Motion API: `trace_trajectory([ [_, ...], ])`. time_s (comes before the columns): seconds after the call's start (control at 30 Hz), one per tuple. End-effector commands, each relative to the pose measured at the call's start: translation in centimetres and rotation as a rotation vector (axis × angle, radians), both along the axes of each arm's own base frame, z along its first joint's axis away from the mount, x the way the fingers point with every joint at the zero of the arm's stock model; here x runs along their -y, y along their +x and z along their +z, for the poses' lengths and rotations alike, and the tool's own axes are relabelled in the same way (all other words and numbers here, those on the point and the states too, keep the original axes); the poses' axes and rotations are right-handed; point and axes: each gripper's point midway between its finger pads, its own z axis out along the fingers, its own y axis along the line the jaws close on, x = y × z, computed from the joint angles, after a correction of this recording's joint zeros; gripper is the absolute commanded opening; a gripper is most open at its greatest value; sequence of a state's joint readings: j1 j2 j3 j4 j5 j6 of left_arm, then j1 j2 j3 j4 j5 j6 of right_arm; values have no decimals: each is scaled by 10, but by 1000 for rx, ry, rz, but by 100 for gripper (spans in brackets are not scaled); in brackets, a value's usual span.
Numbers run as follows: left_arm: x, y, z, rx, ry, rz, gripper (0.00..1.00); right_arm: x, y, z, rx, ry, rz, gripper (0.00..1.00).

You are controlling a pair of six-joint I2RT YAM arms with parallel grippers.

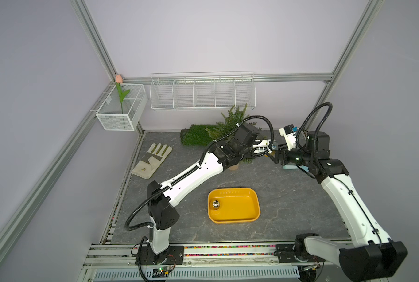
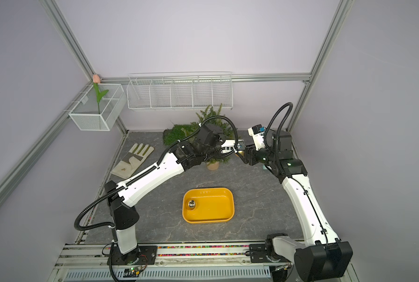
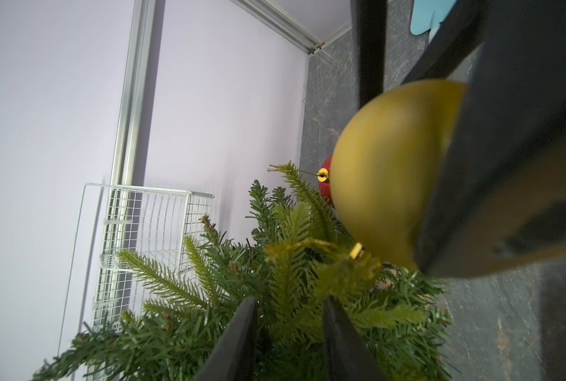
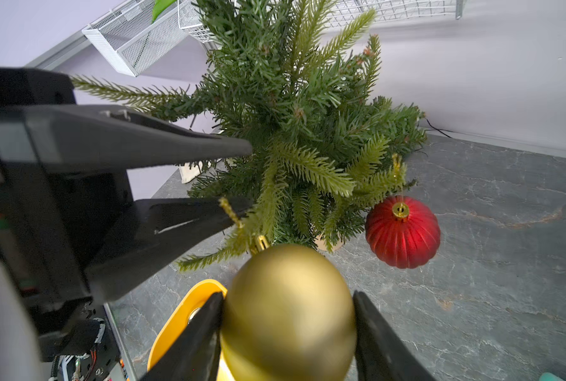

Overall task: Decorate the small christmas tree with ornaments
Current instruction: Hang an ornament on the christmas tree.

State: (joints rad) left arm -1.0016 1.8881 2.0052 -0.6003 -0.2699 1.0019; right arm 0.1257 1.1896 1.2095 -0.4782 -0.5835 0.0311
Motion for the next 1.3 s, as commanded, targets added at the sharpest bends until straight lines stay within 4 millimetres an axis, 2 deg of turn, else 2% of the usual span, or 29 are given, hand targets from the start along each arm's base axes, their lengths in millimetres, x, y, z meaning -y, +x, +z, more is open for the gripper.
trace_trajectory([
  [0.0,-9,-12,31,22,-71,-25,38,3,0,-5,3,-4,-12,39],
  [0.3,-15,-23,55,34,-173,-44,40,6,-4,-10,1,-20,-26,39],
  [0.6,-18,-23,49,10,-169,-27,40,8,-8,-8,12,-25,-31,39],
  [1.1,-21,-28,52,4,-184,-35,40,10,-12,-3,42,-28,-41,38],
  [1.27,-21,-29,55,2,-189,-44,40,12,-15,10,91,-30,-54,38],
])
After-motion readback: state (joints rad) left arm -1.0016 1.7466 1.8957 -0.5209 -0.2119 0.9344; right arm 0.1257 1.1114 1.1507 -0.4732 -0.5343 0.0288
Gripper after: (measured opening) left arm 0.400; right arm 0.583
